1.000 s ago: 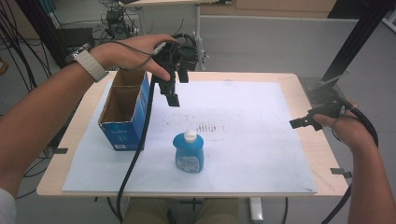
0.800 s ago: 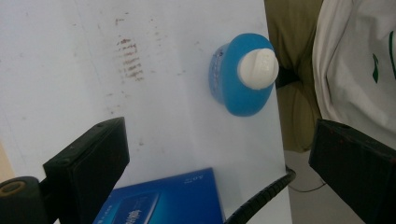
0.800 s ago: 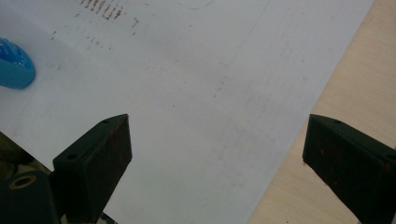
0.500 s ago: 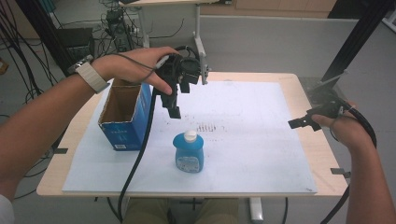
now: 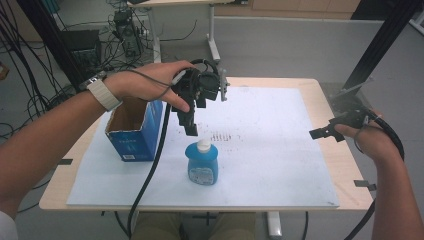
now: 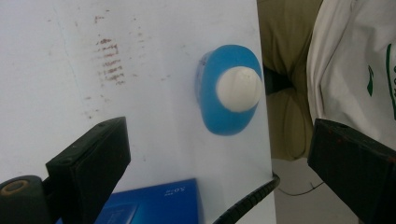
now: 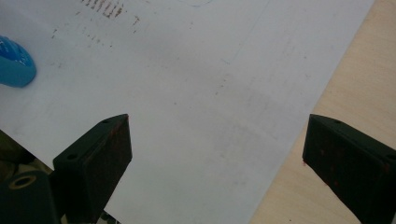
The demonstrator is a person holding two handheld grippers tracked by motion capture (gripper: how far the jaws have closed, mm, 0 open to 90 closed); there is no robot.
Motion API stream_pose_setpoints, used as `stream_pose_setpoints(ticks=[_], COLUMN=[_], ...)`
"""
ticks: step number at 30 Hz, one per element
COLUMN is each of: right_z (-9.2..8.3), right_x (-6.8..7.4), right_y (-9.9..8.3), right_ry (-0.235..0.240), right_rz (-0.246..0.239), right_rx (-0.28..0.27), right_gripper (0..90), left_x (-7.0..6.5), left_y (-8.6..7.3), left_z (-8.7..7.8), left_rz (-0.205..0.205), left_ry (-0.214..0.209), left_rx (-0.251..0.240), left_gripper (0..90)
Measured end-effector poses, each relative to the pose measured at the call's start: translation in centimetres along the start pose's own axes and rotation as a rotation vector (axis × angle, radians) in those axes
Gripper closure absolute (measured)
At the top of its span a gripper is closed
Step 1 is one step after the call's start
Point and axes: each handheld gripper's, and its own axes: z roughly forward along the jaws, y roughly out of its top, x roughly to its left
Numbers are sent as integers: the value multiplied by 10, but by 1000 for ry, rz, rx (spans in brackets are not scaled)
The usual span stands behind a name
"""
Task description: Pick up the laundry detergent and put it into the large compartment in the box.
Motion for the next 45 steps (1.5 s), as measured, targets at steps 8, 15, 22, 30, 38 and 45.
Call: stream_pose_setpoints(ticks=[8,15,22,30,38,45], right_z=[2,3,2,4,6,6], right_x=[0,1,1,1,2,2], right_y=[0,2,1,-1,1,1], right_ry=[3,6,5,7,9,9], right_rz=[1,-3,-2,1,-4,-4], right_rx=[4,4,3,5,6,5], right_gripper=[80,80,80,80,83,83], left_x=[-1,-6,-6,-12,-15,-16], left_y=[3,8,7,10,14,15], left_z=[10,20,28,41,53,60], left_rz=[-3,-1,6,28,27,30], left_ry=[-22,-19,-29,-26,-18,-20], left_rx=[3,11,3,12,21,27], left_gripper=[61,61,62,57,57,59])
